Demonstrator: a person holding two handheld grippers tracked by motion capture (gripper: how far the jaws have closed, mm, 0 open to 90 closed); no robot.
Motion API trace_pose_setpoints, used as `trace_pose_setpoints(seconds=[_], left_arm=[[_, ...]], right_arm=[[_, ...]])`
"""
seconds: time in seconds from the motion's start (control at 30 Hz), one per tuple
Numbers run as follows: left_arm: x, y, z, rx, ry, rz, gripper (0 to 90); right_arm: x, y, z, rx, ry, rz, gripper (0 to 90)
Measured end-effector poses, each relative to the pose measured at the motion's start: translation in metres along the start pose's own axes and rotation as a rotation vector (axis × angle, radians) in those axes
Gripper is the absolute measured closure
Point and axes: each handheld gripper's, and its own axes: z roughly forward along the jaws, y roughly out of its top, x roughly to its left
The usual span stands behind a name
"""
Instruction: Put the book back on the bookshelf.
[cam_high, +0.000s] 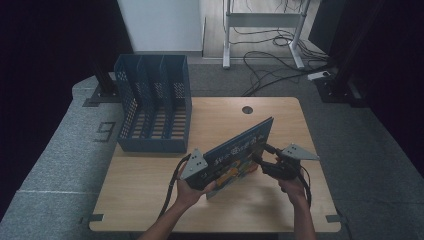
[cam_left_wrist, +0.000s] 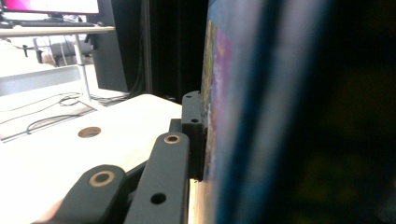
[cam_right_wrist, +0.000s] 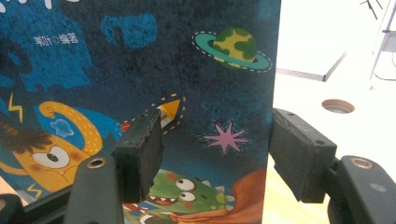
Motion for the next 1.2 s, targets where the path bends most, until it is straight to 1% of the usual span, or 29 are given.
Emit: trace_pose_setpoints(seconds=[0.1,0.13,0.2,0.23,0.27,0.3,0.37,0.47,0.5,0.53,0.7,0.8,0.87,1.0,1.13,1.2], left_arm=[[-0.001,0.0,-0.001,-0.004,0.006,0.001,81.8],[-0.002,0.001,-0.003,-0.018,0.007,-0.022,82.0],[0.0,0.004,-0.006,-0.04,0.01,-0.053,82.2],[0.001,0.005,-0.007,-0.043,0.008,-0.063,82.2],[0.001,0.005,-0.007,-0.043,0.008,-0.063,82.1],[0.005,0.008,-0.01,-0.041,0.01,-0.073,82.1],[0.006,0.009,-0.011,-0.038,0.01,-0.075,82.2],[0.006,0.01,-0.016,-0.035,0.021,-0.07,82.1],[0.006,0.011,-0.017,-0.035,0.024,-0.068,82.1],[0.006,0.012,-0.019,-0.032,0.032,-0.057,82.1],[0.007,0.017,-0.026,-0.032,0.047,-0.048,82.0],[0.008,0.025,-0.035,-0.051,0.062,-0.055,81.9],[0.008,0.026,-0.036,-0.054,0.064,-0.057,81.9],[0.009,0.033,-0.043,-0.06,0.078,-0.043,81.9],[0.011,0.036,-0.046,-0.054,0.074,-0.041,81.9],[0.013,0.038,-0.048,-0.056,0.072,-0.054,81.9]], right_arm=[[0.0,0.0,0.0,-0.001,0.01,0.004,35.6],[0.0,0.0,0.0,0.003,0.016,0.006,36.1],[0.001,0.0,0.001,0.015,0.006,-0.008,36.4],[0.001,-0.001,0.002,0.024,0.001,-0.013,36.3],[0.001,-0.001,0.002,0.024,0.001,-0.013,36.3],[0.0,-0.001,0.001,0.028,0.0,-0.009,36.3],[-0.001,-0.001,0.0,0.026,-0.003,-0.006,36.3],[-0.001,-0.001,0.0,0.028,-0.008,-0.002,36.3],[-0.002,-0.001,0.0,0.031,-0.012,-0.005,36.4],[-0.002,-0.001,0.0,0.031,-0.012,-0.005,36.4],[-0.002,-0.001,-0.001,0.033,-0.013,-0.001,36.5],[-0.002,-0.001,-0.001,0.036,-0.015,-0.003,37.0],[-0.002,-0.001,-0.001,0.033,-0.014,-0.002,37.1],[-0.001,-0.001,0.0,0.04,-0.014,-0.002,37.1],[-0.002,-0.001,-0.001,0.036,-0.017,-0.001,37.1],[-0.002,-0.002,-0.001,0.04,-0.018,0.003,37.1]])
